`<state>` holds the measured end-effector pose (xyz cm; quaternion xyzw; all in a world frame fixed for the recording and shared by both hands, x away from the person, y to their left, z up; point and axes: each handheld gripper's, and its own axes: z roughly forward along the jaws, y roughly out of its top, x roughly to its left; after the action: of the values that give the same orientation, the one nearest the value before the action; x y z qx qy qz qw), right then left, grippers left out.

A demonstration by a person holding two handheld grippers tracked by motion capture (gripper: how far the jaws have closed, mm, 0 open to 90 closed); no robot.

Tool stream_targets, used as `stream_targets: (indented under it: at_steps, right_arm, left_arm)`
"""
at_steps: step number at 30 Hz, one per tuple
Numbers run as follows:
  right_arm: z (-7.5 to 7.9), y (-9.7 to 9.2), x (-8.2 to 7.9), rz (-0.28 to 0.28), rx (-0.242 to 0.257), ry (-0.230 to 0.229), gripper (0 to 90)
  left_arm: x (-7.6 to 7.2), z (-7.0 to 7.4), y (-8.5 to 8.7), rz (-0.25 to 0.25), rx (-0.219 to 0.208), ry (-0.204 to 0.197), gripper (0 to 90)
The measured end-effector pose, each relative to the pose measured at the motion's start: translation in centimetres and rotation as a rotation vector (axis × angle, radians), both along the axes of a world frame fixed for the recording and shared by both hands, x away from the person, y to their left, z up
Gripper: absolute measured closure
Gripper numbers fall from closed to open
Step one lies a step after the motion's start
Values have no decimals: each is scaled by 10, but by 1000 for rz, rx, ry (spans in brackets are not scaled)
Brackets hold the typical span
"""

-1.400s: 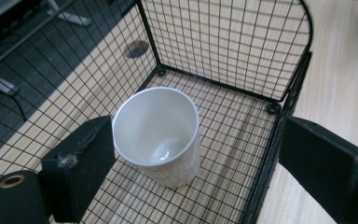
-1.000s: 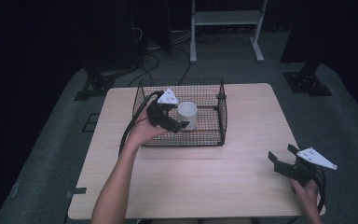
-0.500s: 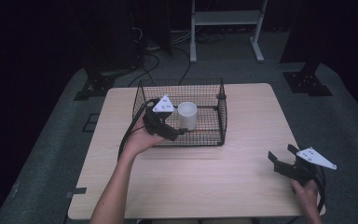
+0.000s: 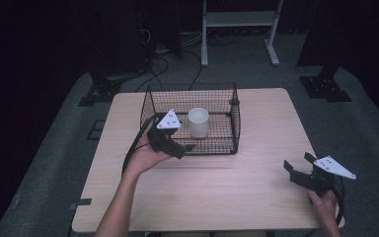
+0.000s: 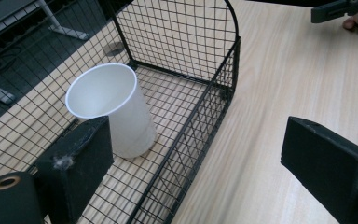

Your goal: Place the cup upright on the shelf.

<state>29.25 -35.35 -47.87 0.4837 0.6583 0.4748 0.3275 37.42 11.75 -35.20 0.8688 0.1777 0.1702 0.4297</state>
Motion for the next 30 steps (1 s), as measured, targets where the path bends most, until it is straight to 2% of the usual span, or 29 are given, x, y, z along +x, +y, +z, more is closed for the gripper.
stream_targets:
  at_steps: [12, 19, 30]
  right_arm:
    - [0, 0, 0, -1, -3, 0, 130]
    - [0, 1, 0, -2, -5, 2, 130]
    - [0, 1, 0, -3, -7, 1, 130]
  left_arm:
    - [-22, -3, 11, 14, -25, -24, 84]
    - [-33, -5, 14, 9, -19, -38, 84]
    - [-44, -8, 21, 19, -32, -40, 84]
